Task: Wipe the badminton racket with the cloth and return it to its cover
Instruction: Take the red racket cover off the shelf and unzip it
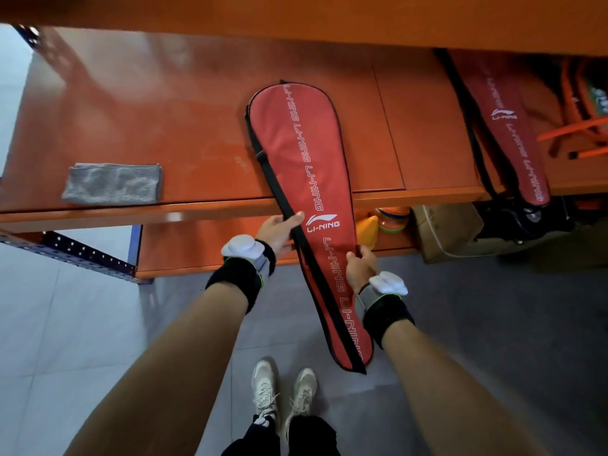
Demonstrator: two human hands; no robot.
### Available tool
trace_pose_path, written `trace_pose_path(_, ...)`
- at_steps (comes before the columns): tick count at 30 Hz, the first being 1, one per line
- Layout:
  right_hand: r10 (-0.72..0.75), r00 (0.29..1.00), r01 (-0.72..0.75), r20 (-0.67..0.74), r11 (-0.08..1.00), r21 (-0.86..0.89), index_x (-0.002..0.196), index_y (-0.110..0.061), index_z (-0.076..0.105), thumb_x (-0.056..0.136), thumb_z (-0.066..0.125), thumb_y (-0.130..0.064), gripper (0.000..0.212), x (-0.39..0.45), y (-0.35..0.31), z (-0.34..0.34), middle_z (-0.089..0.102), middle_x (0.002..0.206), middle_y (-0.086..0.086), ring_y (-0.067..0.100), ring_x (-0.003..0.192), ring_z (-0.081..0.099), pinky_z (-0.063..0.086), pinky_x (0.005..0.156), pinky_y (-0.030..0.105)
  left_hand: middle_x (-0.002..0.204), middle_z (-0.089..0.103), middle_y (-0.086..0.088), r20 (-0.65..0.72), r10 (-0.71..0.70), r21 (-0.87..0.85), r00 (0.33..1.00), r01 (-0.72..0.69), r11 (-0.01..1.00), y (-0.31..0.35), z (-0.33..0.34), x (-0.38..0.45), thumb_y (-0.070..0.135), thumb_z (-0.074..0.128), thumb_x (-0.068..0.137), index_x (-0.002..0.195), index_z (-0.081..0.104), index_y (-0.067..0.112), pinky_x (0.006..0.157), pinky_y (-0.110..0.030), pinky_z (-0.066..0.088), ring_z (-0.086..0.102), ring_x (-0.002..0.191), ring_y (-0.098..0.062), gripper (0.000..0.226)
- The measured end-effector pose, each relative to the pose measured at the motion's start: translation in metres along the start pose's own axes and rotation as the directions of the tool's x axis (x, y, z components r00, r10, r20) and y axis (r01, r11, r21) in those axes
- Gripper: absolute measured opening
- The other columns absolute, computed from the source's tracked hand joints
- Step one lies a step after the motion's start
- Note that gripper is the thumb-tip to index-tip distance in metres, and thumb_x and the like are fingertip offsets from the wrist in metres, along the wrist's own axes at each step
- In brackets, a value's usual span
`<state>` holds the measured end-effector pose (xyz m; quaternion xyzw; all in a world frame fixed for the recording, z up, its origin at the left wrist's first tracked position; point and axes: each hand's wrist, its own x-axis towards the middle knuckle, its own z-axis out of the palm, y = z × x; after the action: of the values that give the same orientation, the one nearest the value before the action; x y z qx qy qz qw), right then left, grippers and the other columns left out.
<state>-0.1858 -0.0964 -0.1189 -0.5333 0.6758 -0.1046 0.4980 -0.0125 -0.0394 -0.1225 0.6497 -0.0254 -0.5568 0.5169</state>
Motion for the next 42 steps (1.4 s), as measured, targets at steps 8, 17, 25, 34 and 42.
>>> trace_pose_path(8,0.048,0.997,-0.035,-0.061,0.98,0.196,0.105,-0.002,0.068,0.092,0.05,-0.005,0.021,-0.002,0.029,-0.056,0.07,0.089,0.011,0.009,0.059,0.058,0.042,0.043,0.011,0.113,0.067,0.007,0.032,0.085,0.071,0.996,-0.087,0.994,0.037,0.06,-0.011,0.049,0.075,0.074,0.124,0.058,0.024,0.087,-0.034,0.053,0.062,0.113,-0.02,0.058)
trace_pose_path(17,-0.043,0.996,0.035,0.082,0.996,0.088,0.134,-0.001,0.05,0.094,0.058,-0.018,0.045,0.006,0.003,-0.124,0.059,0.122,0.019,0.032,0.105,0.061,0.049,0.086,0.034,0.087,0.067,0.002,0.162,0.46,0.527,0.873,-0.471,0.708,0.04,0.124,-0.052,0.013,0.061,0.083,0.091,0.062,0.02,0.068,-0.027,0.047,0.061,0.084,-0.026,0.011)
trace_pose_path(25,-0.567,0.812,0.542,-0.139,0.82,-0.183,0.147,-0.025,0.034,0.084,0.042,0.008,0.072,0.011,-0.104,-0.183,0.038,0.141,0.012,0.032,0.118,0.052,0.047,0.099,0.046,0.076,0.064,0.007,0.245,0.435,0.834,0.866,-0.417,0.361,0.026,0.133,-0.072,0.051,0.048,0.077,0.078,0.048,0.037,0.057,-0.029,0.034,0.051,0.065,-0.029,0.015)
trace_pose_path(34,-0.75,0.638,0.342,-0.172,0.476,-0.81,0.129,-0.027,0.057,0.072,0.053,0.001,0.063,0.013,-0.113,-0.213,0.042,0.148,0.004,0.038,0.148,0.011,0.007,0.12,0.056,0.089,0.072,-0.002,0.194,0.377,0.951,0.905,-0.269,0.155,0.04,0.124,-0.086,0.035,0.04,0.077,0.093,0.062,0.027,0.072,-0.031,0.05,0.065,0.081,-0.034,0.029)
trace_pose_path(42,-0.595,0.804,0.297,0.011,0.384,-0.874,0.128,-0.027,0.056,0.077,0.058,-0.01,0.054,0.034,-0.089,-0.222,0.051,0.136,0.003,0.032,0.137,0.031,0.008,0.119,0.058,0.121,0.067,-0.002,0.144,0.388,0.984,0.91,-0.174,0.044,0.047,0.104,-0.083,0.025,0.052,0.094,0.127,0.057,0.033,0.09,-0.036,0.053,0.065,0.105,-0.031,0.035)
